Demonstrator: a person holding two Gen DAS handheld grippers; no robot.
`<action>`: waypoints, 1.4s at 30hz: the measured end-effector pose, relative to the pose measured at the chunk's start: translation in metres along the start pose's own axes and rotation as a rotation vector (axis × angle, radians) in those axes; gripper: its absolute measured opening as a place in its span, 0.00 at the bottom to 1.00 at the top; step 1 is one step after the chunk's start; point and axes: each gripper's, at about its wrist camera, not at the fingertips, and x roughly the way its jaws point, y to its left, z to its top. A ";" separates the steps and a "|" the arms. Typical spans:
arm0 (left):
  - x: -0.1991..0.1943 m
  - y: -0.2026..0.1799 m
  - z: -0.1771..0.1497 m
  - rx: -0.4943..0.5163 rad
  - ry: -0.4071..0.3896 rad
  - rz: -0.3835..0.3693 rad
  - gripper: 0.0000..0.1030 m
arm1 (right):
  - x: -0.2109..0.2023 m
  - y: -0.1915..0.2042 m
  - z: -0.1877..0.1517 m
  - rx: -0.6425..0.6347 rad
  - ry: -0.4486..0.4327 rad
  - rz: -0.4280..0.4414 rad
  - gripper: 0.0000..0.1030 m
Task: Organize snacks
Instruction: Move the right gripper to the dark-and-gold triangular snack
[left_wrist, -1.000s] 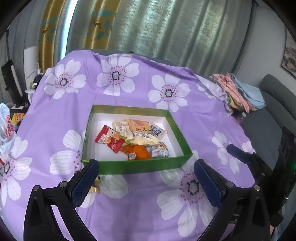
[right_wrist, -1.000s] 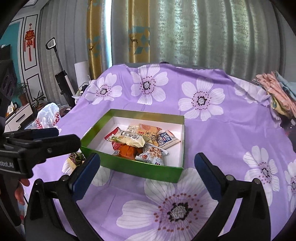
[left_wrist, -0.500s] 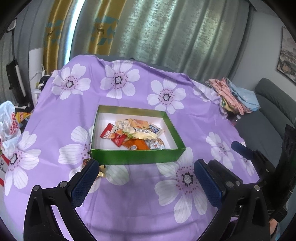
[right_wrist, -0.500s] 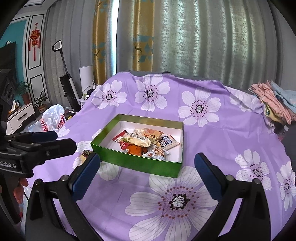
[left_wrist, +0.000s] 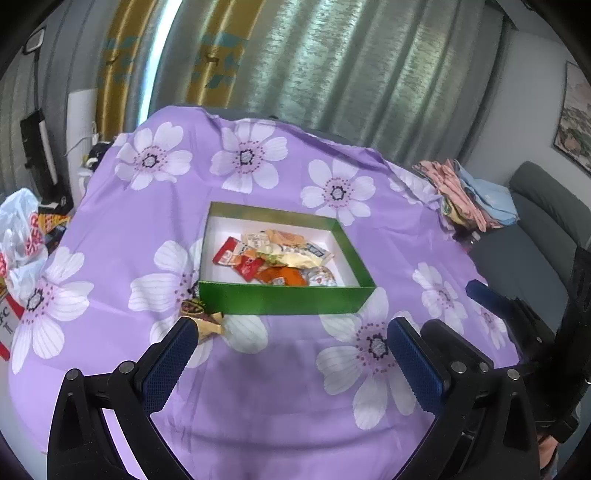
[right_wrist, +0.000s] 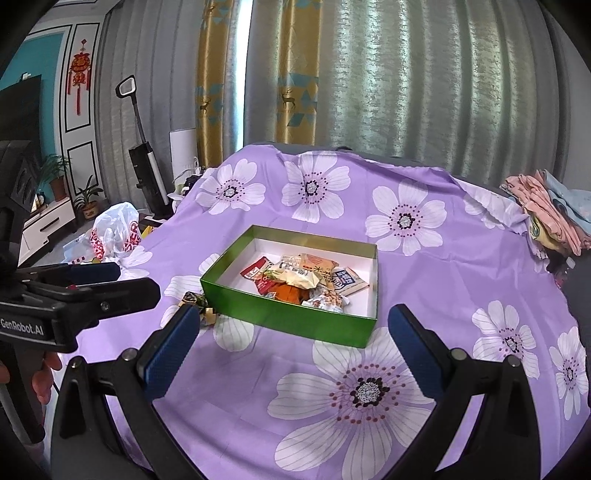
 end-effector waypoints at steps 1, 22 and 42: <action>0.000 0.002 -0.001 -0.005 0.002 0.000 0.99 | 0.000 0.002 0.000 -0.003 0.002 0.002 0.99; 0.023 0.077 -0.020 -0.143 0.064 0.033 0.99 | 0.047 0.040 -0.011 -0.047 0.108 0.075 0.99; 0.108 0.132 -0.023 -0.229 0.209 -0.027 0.99 | 0.152 0.085 -0.035 -0.022 0.264 0.335 0.99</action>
